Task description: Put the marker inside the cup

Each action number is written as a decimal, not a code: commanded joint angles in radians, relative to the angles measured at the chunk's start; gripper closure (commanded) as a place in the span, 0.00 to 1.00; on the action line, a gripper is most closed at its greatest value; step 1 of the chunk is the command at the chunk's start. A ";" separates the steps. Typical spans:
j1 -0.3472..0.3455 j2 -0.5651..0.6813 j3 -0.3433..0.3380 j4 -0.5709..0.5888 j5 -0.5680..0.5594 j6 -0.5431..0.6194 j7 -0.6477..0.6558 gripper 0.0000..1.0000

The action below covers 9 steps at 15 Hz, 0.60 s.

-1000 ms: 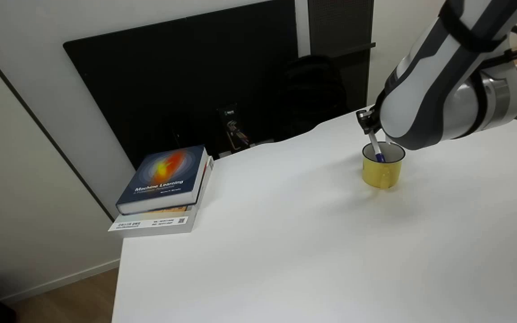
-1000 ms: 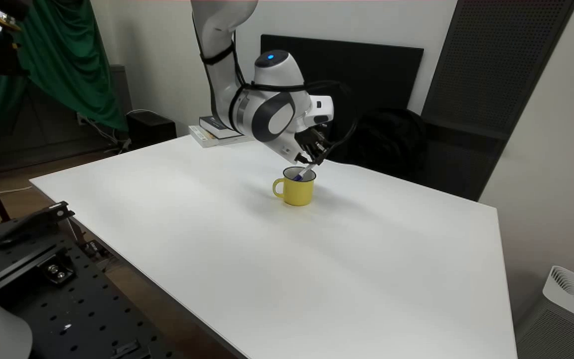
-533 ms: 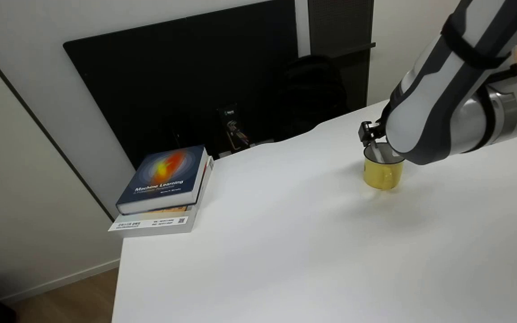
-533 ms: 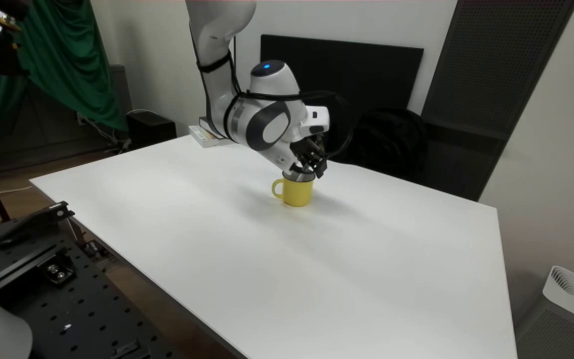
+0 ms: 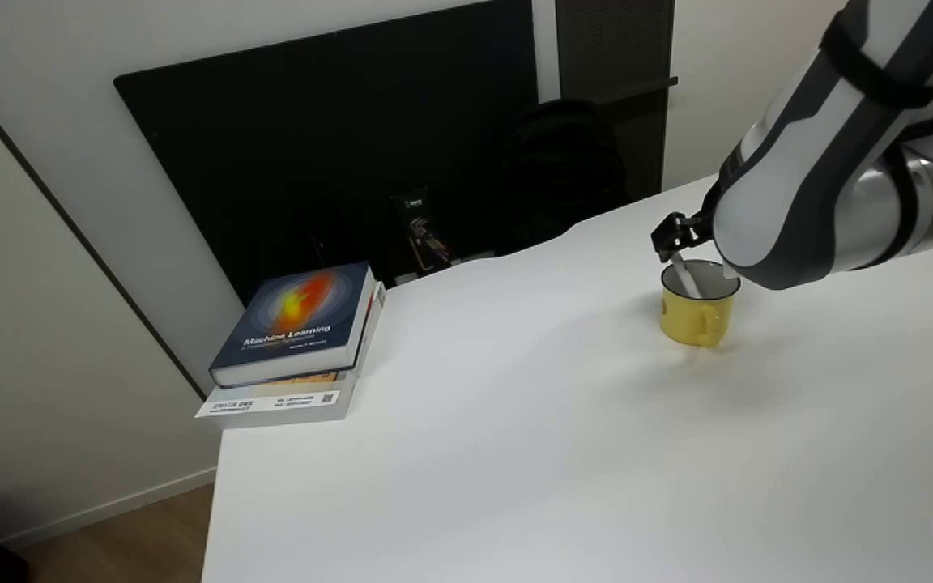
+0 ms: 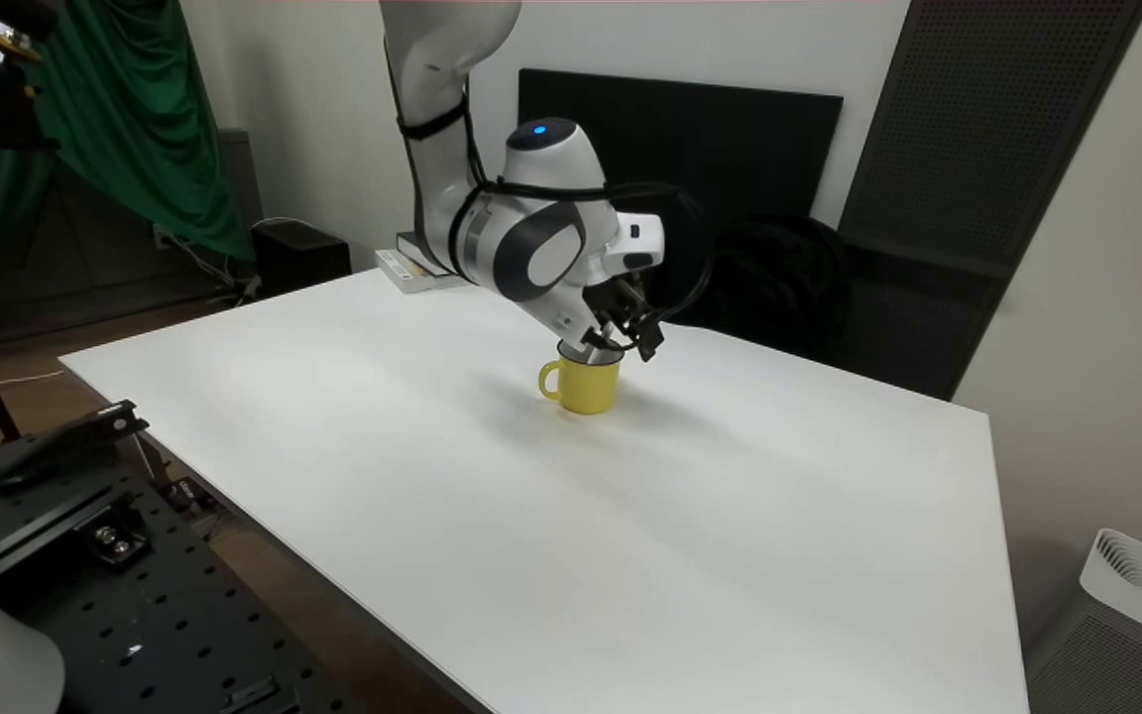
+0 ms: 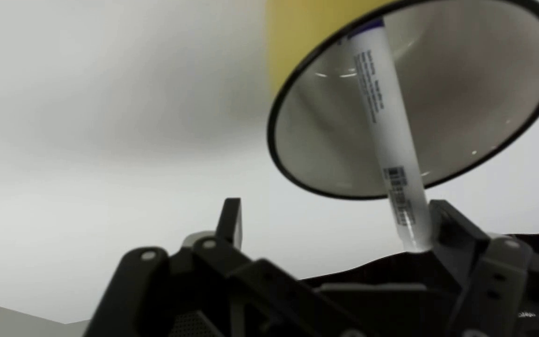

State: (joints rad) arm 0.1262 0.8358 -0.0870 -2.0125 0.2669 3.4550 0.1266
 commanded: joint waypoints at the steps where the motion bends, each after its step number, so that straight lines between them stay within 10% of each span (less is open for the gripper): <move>1: -0.027 -0.070 0.017 -0.058 -0.034 -0.001 -0.010 0.00; 9: -0.107 -0.258 0.080 -0.152 -0.139 -0.315 -0.044 0.00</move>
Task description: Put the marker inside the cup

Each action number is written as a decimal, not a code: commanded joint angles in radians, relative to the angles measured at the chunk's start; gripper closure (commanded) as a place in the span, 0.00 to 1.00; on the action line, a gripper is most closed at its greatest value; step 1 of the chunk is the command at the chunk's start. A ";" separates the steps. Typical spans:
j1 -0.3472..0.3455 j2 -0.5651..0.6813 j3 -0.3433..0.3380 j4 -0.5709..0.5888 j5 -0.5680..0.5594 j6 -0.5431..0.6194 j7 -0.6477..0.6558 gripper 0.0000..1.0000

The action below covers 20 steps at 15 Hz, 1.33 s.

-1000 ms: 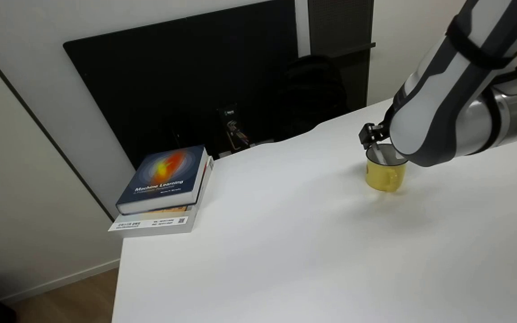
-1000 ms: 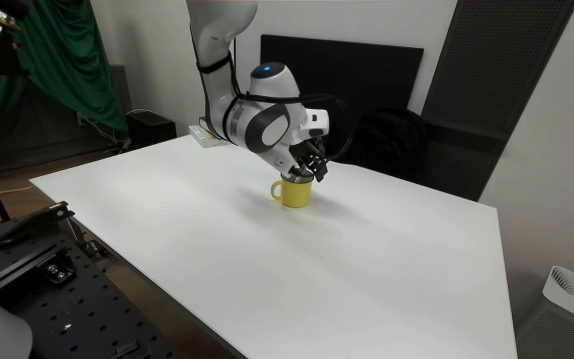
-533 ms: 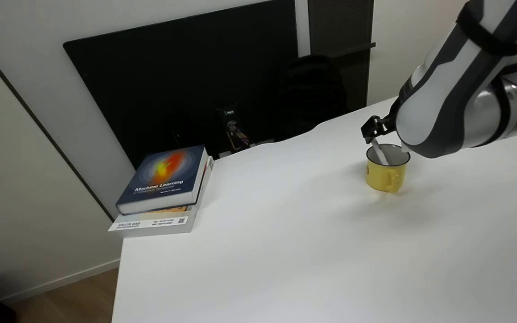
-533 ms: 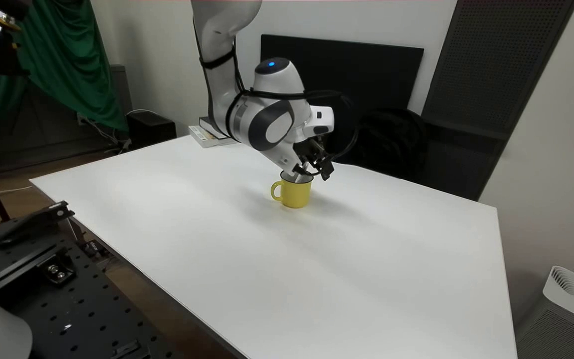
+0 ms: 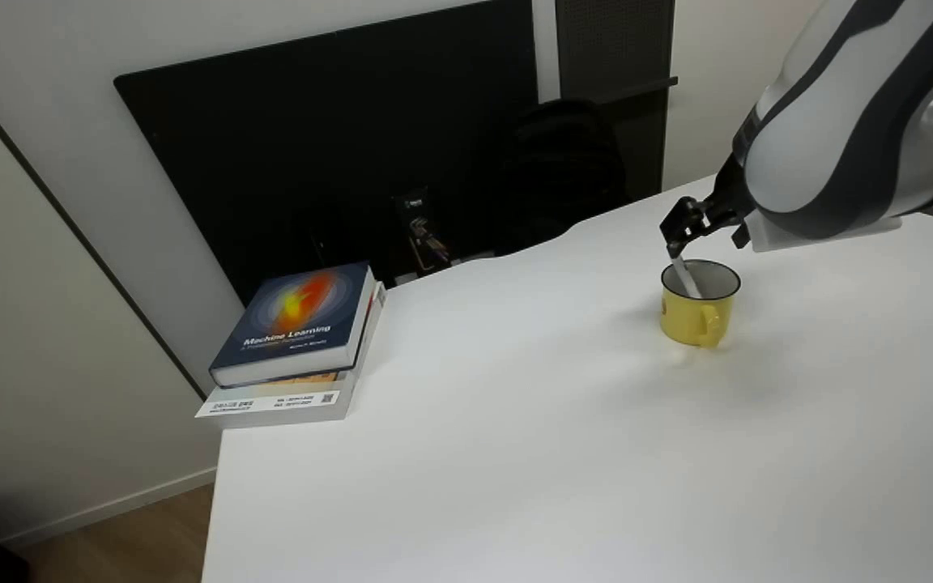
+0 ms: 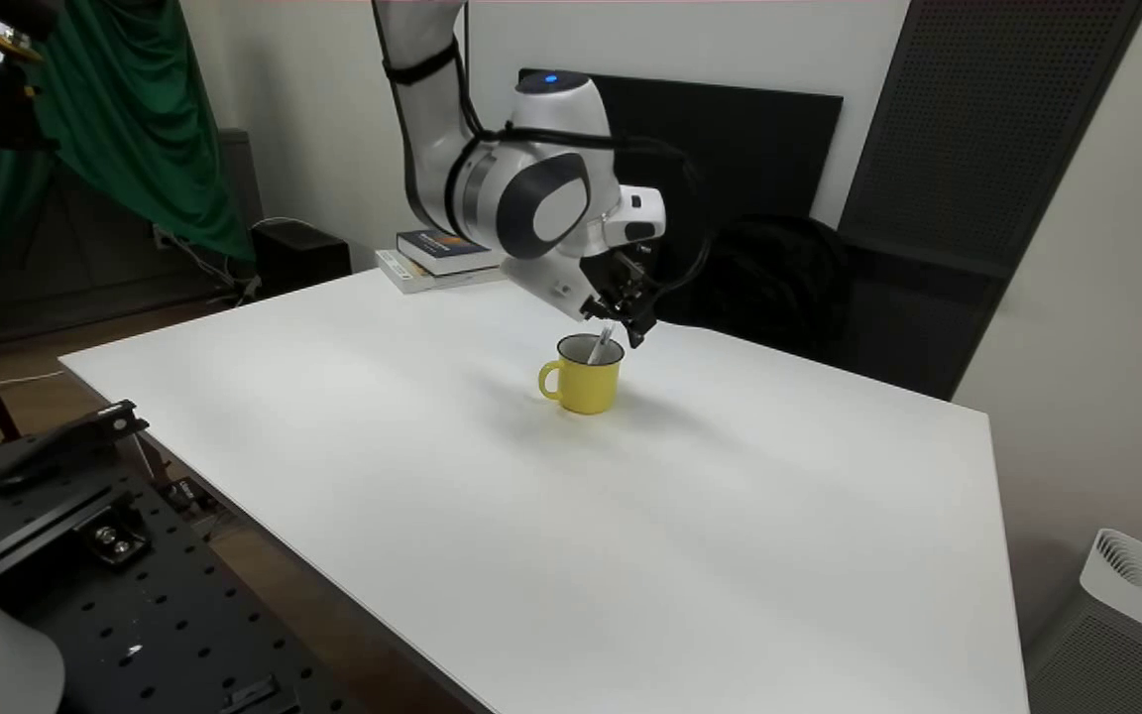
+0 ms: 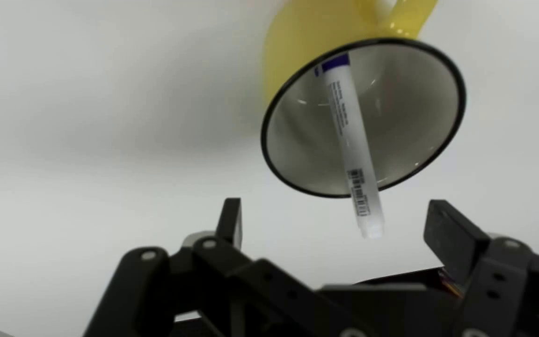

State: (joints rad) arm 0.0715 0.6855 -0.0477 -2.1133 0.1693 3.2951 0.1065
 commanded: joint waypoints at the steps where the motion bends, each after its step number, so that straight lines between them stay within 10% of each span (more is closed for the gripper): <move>1: -0.058 -0.128 0.044 -0.051 -0.049 -0.211 -0.030 0.00; 13: -0.061 -0.270 0.022 -0.043 -0.156 -0.697 -0.113 0.00; 20: -0.059 -0.243 0.026 -0.029 -0.144 -0.704 -0.118 0.00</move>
